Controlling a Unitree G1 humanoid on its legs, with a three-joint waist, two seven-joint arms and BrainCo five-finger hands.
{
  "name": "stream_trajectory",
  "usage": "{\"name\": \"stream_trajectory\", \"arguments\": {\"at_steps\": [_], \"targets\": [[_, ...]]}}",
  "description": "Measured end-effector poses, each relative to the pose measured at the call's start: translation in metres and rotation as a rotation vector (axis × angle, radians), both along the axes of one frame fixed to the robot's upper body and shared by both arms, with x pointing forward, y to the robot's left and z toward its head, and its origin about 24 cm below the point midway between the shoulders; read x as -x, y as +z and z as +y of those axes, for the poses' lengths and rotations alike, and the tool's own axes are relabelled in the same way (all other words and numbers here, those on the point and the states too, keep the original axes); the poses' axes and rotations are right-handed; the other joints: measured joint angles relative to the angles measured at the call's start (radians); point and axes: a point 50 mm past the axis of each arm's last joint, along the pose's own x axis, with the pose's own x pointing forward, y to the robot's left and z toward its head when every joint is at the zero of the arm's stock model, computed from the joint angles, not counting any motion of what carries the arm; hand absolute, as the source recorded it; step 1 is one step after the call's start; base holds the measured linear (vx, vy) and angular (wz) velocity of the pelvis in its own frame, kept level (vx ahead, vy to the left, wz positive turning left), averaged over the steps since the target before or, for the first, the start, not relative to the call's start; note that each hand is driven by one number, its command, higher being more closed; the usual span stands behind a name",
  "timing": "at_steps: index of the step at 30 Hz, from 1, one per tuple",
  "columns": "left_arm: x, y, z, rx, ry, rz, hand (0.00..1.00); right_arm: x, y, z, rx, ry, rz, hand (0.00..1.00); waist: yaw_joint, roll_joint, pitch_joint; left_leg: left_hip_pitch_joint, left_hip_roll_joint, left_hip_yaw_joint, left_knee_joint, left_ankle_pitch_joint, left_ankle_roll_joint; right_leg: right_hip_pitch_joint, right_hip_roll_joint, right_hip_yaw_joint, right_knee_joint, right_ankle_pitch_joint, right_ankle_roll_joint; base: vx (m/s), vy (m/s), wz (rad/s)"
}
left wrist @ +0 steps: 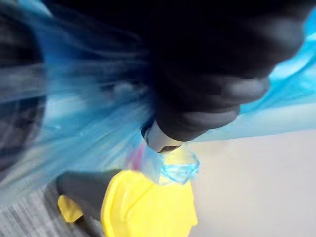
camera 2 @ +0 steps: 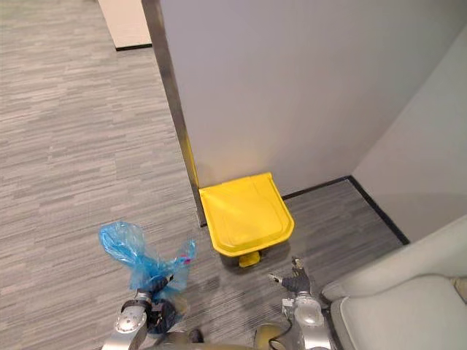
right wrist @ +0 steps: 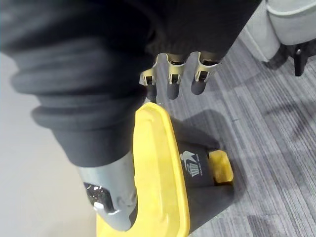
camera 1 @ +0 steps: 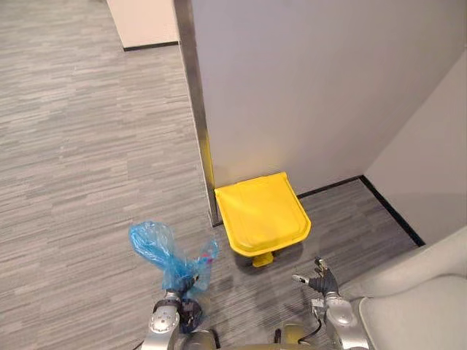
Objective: Gather rubbish on tea table into small bin, then transfer packed bag to large trash can.
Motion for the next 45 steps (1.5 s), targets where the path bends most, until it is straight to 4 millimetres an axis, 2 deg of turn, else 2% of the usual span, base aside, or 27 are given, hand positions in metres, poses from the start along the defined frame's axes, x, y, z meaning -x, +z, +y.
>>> {"name": "stream_trajectory", "arguments": {"at_steps": [2, 3, 4, 6, 11, 16, 25, 32, 38, 40, 45], "targets": [[0.001, -0.004, -0.005, 0.018, 0.001, 0.018, 1.00, 0.001, -0.002, -0.007, 0.018, 0.001, 0.014, 0.00, -0.005, 0.024, -0.008, 0.005, 0.010, -0.033, -0.001, 0.001, -0.021, 0.030, 0.015, -0.022, -0.037, 0.006, 0.001, 0.19, -0.072, 0.25], [0.002, -0.005, -0.011, 0.037, 0.007, 0.018, 1.00, -0.002, 0.001, -0.010, 0.028, 0.004, 0.003, 0.00, 0.000, 0.052, -0.012, 0.008, 0.026, -0.036, -0.017, 0.001, -0.023, 0.054, 0.026, -0.025, -0.079, 0.012, -0.002, 0.22, -0.068, 0.02], [0.000, -0.004, -0.014, 0.046, 0.006, 0.012, 1.00, -0.004, 0.002, -0.010, 0.028, 0.007, -0.002, 0.00, -0.001, 0.065, -0.011, 0.014, 0.034, -0.038, -0.029, 0.005, -0.029, 0.067, 0.037, -0.029, -0.100, 0.017, -0.005, 0.21, -0.087, 0.01], [-0.001, -0.004, -0.015, 0.049, 0.005, 0.007, 1.00, -0.005, 0.002, -0.010, 0.026, 0.005, -0.005, 0.00, 0.000, 0.069, -0.014, 0.048, 0.047, -0.045, -0.069, 0.011, -0.040, 0.101, 0.055, -0.036, -0.135, 0.021, -0.010, 0.16, -0.087, 0.01], [0.000, -0.004, -0.015, 0.050, 0.003, 0.011, 1.00, -0.003, 0.003, -0.020, 0.039, -0.029, -0.005, 0.00, -0.014, 0.072, -0.018, 0.092, 0.051, -0.056, -0.121, 0.016, -0.046, 0.159, 0.066, -0.045, -0.214, 0.047, -0.009, 0.10, -0.001, 0.01], [0.005, -0.010, -0.009, 0.036, 0.011, 0.045, 1.00, 0.005, -0.004, -0.026, 0.037, -0.062, 0.036, 0.00, -0.014, 0.072, -0.027, 0.093, 0.041, -0.060, -0.119, 0.017, -0.045, 0.217, 0.060, -0.041, -0.334, 0.121, 0.001, 0.05, 0.076, -0.01], [0.010, -0.014, 0.004, -0.006, 0.022, 0.071, 1.00, 0.005, -0.005, -0.027, 0.028, -0.075, 0.044, 0.00, -0.011, 0.072, -0.030, 0.079, 0.014, -0.060, -0.117, 0.030, -0.025, 0.230, 0.039, -0.037, -0.401, 0.192, 0.008, -0.02, 0.055, -0.01], [0.016, -0.016, 0.006, -0.011, 0.030, 0.090, 1.00, 0.002, -0.007, -0.026, 0.026, -0.071, 0.051, 0.00, -0.013, 0.070, -0.031, 0.047, 0.010, -0.045, -0.130, 0.041, -0.010, 0.196, 0.040, -0.021, -0.440, 0.229, 0.010, -0.10, 0.002, -0.11], [0.019, -0.018, 0.009, -0.008, 0.051, 0.097, 1.00, -0.003, -0.004, -0.026, 0.029, -0.066, 0.038, 0.00, -0.011, 0.066, -0.031, 0.042, 0.003, -0.014, -0.192, 0.086, -0.018, 0.141, 0.048, 0.020, -0.450, 0.256, 0.016, -0.18, -0.048, -0.26], [0.021, -0.018, 0.015, -0.013, 0.079, 0.099, 1.00, -0.005, -0.003, -0.026, 0.037, -0.057, 0.034, 0.00, 0.002, 0.058, -0.030, 0.033, 0.012, 0.025, -0.192, 0.088, -0.022, 0.116, 0.060, 0.061, -0.463, 0.272, 0.014, -0.15, -0.056, -0.48], [0.020, -0.017, 0.019, -0.012, 0.100, 0.093, 1.00, -0.004, -0.002, -0.032, 0.059, -0.070, 0.035, 0.00, 0.009, 0.046, -0.028, -0.018, 0.015, 0.033, -0.169, 0.080, -0.023, 0.079, 0.060, 0.066, -0.481, 0.278, 0.016, -0.08, -0.028, -0.13]]}}
